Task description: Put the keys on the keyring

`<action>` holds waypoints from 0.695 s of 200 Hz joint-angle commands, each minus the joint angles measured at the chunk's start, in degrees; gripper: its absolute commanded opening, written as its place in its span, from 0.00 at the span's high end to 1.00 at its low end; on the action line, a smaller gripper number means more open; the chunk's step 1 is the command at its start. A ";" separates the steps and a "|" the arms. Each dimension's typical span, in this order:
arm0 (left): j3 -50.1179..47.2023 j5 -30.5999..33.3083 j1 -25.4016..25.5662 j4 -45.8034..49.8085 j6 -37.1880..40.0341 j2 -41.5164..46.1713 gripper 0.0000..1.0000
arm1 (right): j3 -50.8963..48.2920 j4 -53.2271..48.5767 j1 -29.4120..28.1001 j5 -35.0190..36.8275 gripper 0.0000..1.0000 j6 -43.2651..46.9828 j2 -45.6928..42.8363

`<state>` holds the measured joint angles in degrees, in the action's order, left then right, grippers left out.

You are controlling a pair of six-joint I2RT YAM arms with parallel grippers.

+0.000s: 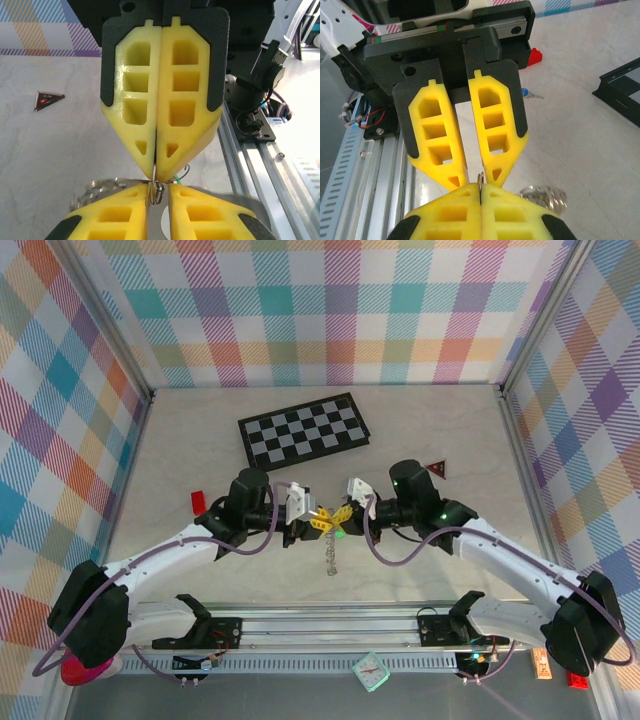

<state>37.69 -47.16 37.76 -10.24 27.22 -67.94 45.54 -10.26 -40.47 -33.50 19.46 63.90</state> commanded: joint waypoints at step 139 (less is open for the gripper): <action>2.68 -0.58 0.74 2.66 1.30 -0.98 1.00 | 2.35 -3.17 0.29 7.22 0.60 1.97 -4.13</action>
<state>41.28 -46.85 37.76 -3.36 30.59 -69.80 51.75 -20.01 -40.88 -29.91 25.43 64.55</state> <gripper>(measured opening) 0.045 0.392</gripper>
